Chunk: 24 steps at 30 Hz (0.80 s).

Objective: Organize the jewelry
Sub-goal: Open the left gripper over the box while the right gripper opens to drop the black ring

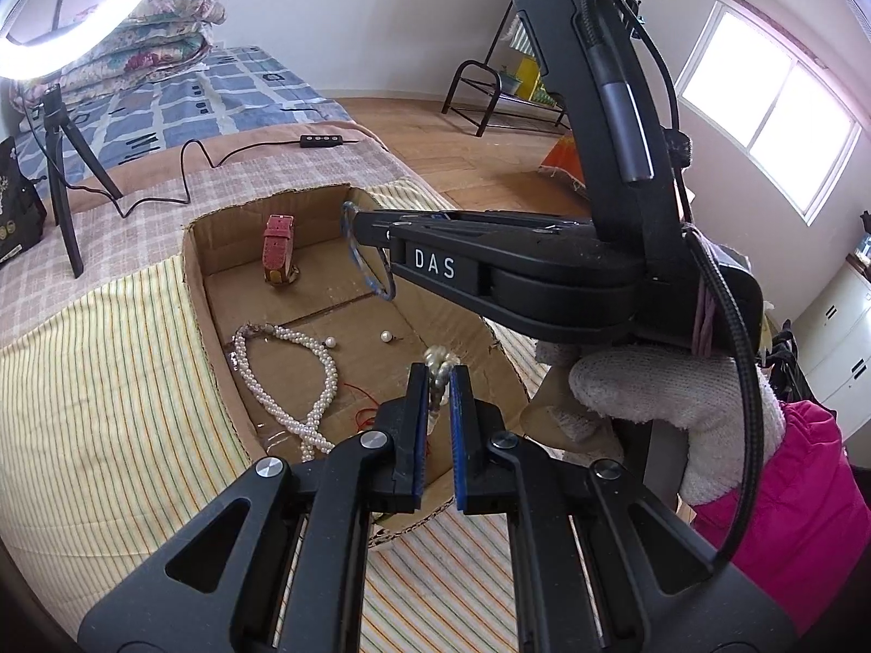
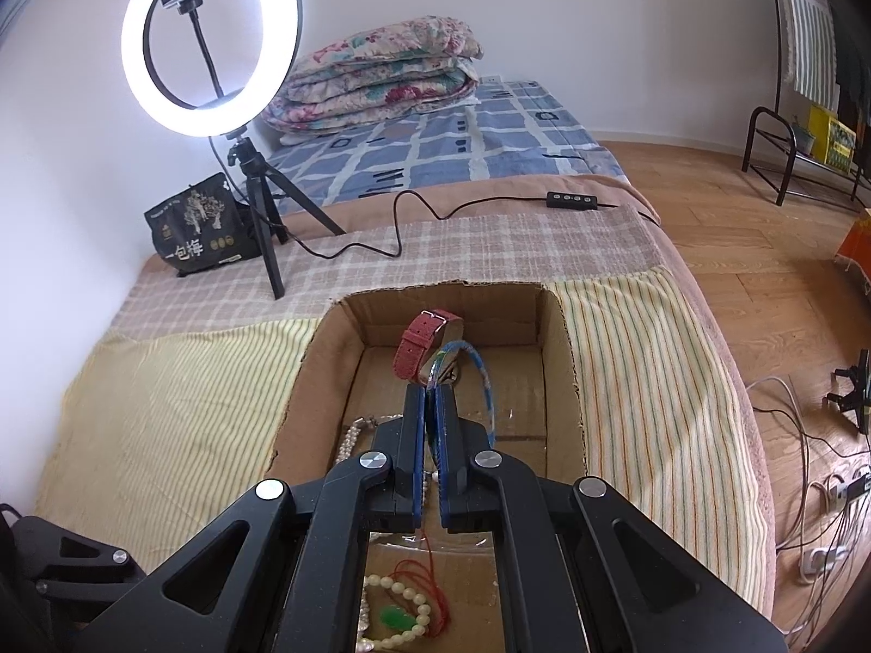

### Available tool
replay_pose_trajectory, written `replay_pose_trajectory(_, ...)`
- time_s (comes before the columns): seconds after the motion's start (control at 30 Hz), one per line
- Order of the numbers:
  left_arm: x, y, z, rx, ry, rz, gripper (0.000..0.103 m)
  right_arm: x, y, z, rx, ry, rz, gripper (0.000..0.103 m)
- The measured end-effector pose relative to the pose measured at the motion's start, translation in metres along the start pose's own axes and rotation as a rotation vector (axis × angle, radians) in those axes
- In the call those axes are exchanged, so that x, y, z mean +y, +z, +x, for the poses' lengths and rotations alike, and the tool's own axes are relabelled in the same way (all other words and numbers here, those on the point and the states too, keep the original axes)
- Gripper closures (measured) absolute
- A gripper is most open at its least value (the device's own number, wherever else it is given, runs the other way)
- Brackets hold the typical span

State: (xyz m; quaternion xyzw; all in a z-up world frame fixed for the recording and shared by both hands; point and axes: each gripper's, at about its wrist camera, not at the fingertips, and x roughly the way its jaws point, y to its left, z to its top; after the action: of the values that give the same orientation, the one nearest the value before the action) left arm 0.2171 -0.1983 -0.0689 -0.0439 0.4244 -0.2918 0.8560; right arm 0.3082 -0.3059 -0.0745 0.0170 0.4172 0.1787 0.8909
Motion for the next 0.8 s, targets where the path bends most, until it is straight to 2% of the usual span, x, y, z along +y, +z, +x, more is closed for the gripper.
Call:
replay_pose_trajectory(0.2,0.000,0.001,-0.001,0.007,0.006,0.006,0.098,0.001,0.000,0.000,-0.001,-0.005,-0.006,0.100)
replay_pose_trajectory(0.27,0.000,0.001,0.000,0.013,0.016,0.005,0.098,0.001,0.000,0.001,0.002,-0.017,-0.006,0.094)
replay_pose_trajectory(0.33,0.000,0.001,0.000,0.015,0.022,0.010,0.098,0.000,0.000,0.000,0.002,-0.024,-0.005,0.085)
replay_pose_trajectory(0.4,0.000,0.000,-0.001,0.015,0.030,0.015,0.097,0.001,0.000,-0.001,-0.002,-0.029,-0.007,0.082)
replay_pose_trajectory(0.47,0.000,0.000,-0.003,0.010,0.035,0.017,0.085,0.002,0.001,-0.003,-0.005,-0.033,-0.008,0.081)
replay_pose_trajectory(0.5,0.001,0.000,-0.005,0.005,0.038,0.019,0.082,0.003,0.002,-0.005,-0.008,-0.036,-0.010,0.079)
replay_pose_trajectory(0.6,0.002,0.000,-0.011,-0.006,0.046,0.022,0.081,0.006,0.002,-0.010,-0.025,-0.054,-0.013,0.056)
replay_pose_trajectory(0.8,0.004,-0.001,-0.029,-0.036,0.070,0.032,0.081,0.014,0.002,-0.024,-0.049,-0.087,-0.026,0.054)
